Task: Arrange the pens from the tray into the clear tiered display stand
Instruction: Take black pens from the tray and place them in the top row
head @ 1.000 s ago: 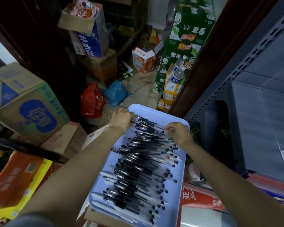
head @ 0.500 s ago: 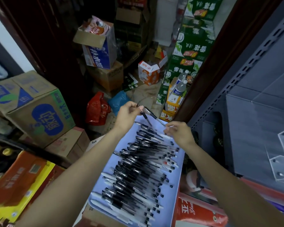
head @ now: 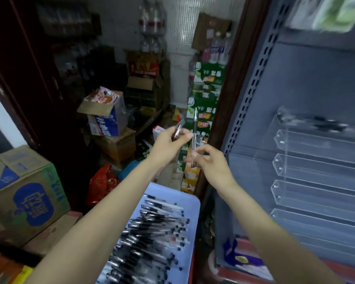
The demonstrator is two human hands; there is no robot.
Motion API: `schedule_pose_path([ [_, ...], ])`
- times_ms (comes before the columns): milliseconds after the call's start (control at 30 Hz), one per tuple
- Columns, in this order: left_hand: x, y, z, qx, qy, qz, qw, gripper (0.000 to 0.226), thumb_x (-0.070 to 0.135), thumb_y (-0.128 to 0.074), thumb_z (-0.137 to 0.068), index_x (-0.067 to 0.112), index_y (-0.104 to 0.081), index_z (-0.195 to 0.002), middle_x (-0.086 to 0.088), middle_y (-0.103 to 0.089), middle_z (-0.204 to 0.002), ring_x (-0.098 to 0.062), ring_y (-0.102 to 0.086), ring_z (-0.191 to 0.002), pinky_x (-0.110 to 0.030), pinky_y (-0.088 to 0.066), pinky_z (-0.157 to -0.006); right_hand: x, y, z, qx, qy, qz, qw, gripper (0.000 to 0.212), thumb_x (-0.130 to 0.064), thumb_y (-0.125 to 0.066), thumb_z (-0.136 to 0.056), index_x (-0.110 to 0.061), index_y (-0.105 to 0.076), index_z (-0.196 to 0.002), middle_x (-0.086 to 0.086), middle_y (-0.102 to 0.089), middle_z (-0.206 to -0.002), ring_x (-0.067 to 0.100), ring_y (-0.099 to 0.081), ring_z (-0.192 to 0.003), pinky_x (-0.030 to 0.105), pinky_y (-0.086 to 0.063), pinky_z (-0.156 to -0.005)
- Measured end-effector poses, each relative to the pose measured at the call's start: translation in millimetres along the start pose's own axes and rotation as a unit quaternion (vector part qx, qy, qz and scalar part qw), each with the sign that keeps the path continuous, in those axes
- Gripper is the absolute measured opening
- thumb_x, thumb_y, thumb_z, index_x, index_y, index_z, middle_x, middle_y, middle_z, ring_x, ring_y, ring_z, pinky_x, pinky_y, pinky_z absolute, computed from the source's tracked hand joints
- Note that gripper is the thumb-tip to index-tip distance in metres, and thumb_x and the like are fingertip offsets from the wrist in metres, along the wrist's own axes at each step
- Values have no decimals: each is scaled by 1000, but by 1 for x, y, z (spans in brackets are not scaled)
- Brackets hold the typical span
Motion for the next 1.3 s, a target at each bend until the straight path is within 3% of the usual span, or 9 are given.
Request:
schedule_pose_path([
  [67, 26, -23, -6, -17, -26, -8, 999, 13, 18, -66, -85, 10, -67, -94, 3, -66, -84, -10, -64, -81, -25, -51, -79, -11, 29, 2, 26, 15, 14, 999, 12, -19, -56, -93, -26, -56, -82, 9, -73, -87, 25, -68, -87, 46, -52, -88],
  [200, 83, -85, -14, -31, -108, -38, 993, 9, 12, -71, -81, 11, -68, -89, 10, -65, -78, 10, -58, -66, -5, -45, -67, -22, 106, 14, 72, 53, 34, 995, 14, -19, -60, -90, -26, -55, -78, 8, -72, -79, 27, -69, -81, 48, -53, -86],
  [367, 143, -177, -25, -36, -179, -116, 976, 12, 19, -68, -84, 16, -71, -95, 11, -64, -76, 9, -55, -65, -2, -40, -62, -13, 240, 36, 159, 88, 70, 981, 3, -18, -63, -87, -20, -62, -88, -2, -67, -86, 18, -65, -86, 32, -52, -84],
  [533, 183, -275, -34, -38, -219, -261, 940, 5, 26, -67, -84, 27, -70, -89, 9, -66, -80, -15, -61, -79, -29, -47, -67, 12, 367, 56, 251, 69, 96, 961, 9, -14, -64, -87, -22, -61, -83, 2, -66, -85, 19, -64, -83, 24, -47, -73],
  [700, 200, -351, -37, -38, -221, -344, 912, 7, 26, -64, -85, 25, -69, -90, 0, -67, -82, -22, -61, -79, -27, -41, -64, 36, 449, 60, 306, 49, 162, 937, 6, -12, -62, -88, -12, -64, -94, 4, -67, -88, 15, -61, -83, 15, -42, -70],
  [767, 197, -374, -41, -55, -213, -373, 901, 8, 25, -64, -86, 25, -70, -90, 0, -67, -83, -24, -63, -81, -29, -45, -66, 47, 469, 58, 309, 32, 179, 933, 16, -12, -62, -88, -6, -64, -103, 8, -67, -98, 20, -63, -92, 14, -41, -72],
  [900, 188, -403, -55, -72, -178, -425, 885, 11, 19, -62, -87, 23, -71, -92, -4, -70, -92, -26, -64, -88, -30, -47, -69, 67, 489, 50, 259, -29, 196, 945, 41, -19, -63, -89, -4, -55, -126, 11, -62, -122, 24, -59, -111, 28, -43, -92],
  [1033, 186, -417, -68, -81, -138, -455, 876, 13, 17, -62, -86, 22, -72, -93, -6, -69, -96, -27, -64, -87, -29, -44, -69, 77, 492, 43, 212, -47, 167, 962, 53, -23, -64, -89, -4, -46, -135, 13, -59, -129, 24, -57, -116, 36, -45, -99],
  [1300, 191, -425, -84, -174, -104, -492, 847, 17, 25, -62, -85, 15, -70, -96, -4, -67, -89, -24, -61, -86, -28, -43, -69, 88, 494, 35, 193, -53, 165, 966, 36, -17, -63, -89, -7, -61, -123, 9, -65, -120, 21, -60, -112, 25, -43, -94],
])
Point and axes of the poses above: each hand's wrist, its own z-axis away from the middle knuckle, its own y-axis out of the back of the hand, x = y × z, the point moved 2 cm from there along -z, towards the middle knuckle
